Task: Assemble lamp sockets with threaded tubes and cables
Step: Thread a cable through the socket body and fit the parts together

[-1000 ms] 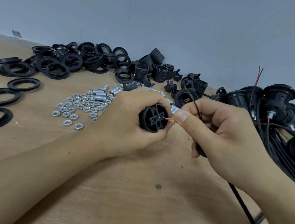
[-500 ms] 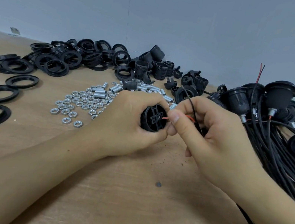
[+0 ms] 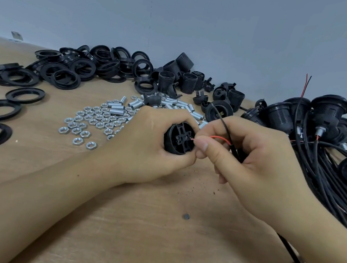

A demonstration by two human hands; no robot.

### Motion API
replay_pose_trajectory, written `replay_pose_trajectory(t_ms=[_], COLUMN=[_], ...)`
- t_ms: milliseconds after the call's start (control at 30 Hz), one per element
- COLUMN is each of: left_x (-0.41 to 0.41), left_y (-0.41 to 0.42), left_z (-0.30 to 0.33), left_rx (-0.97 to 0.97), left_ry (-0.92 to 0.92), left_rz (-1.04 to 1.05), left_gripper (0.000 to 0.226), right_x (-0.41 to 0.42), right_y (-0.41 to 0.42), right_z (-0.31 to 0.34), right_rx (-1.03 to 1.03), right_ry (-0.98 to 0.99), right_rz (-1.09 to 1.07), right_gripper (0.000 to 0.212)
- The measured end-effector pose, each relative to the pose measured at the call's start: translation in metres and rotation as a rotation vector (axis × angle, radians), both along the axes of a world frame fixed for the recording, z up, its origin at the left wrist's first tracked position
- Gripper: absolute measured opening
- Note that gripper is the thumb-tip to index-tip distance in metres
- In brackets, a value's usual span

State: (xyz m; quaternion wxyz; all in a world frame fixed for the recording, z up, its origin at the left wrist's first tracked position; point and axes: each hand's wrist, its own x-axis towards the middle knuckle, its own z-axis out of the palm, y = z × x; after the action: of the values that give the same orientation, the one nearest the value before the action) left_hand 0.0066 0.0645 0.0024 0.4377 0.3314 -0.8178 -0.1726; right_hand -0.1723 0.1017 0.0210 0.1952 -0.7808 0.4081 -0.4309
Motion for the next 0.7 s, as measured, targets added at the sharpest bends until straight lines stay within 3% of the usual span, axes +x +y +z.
replay_pose_trajectory(t_ms=[200,333,467,600,700], left_x=[-0.0023,-0.0014,-0.0026,-0.0027,-0.0033], left_y=[0.0025,0.0024,0.0030,0.0026,0.0033], left_z=[0.0031,0.0029,0.0032,0.0009,0.0000], left_rx=[-0.038,-0.029,-0.059,-0.040,-0.044], left_ry=[-0.024,-0.055,-0.082,-0.119,-0.151], left_rz=[-0.037,-0.030,0.000,0.032,0.042], left_gripper=[0.030,0.019,0.031,0.015,0.021], right_x=[0.0039,0.0057,0.0067,0.0075,0.0079], right_y=[0.0015,0.0013,0.0018,0.0020,0.0019], right_z=[0.0006,-0.0001,0.0000,-0.0026,-0.0036], right_rx=[0.056,0.075,0.090,0.091,0.099], right_ry=[-0.037,-0.023,-0.051,-0.052,-0.064], right_rz=[0.099,0.084,0.071,0.059,0.085], right_gripper=[0.011,0.013,0.013,0.010,0.011])
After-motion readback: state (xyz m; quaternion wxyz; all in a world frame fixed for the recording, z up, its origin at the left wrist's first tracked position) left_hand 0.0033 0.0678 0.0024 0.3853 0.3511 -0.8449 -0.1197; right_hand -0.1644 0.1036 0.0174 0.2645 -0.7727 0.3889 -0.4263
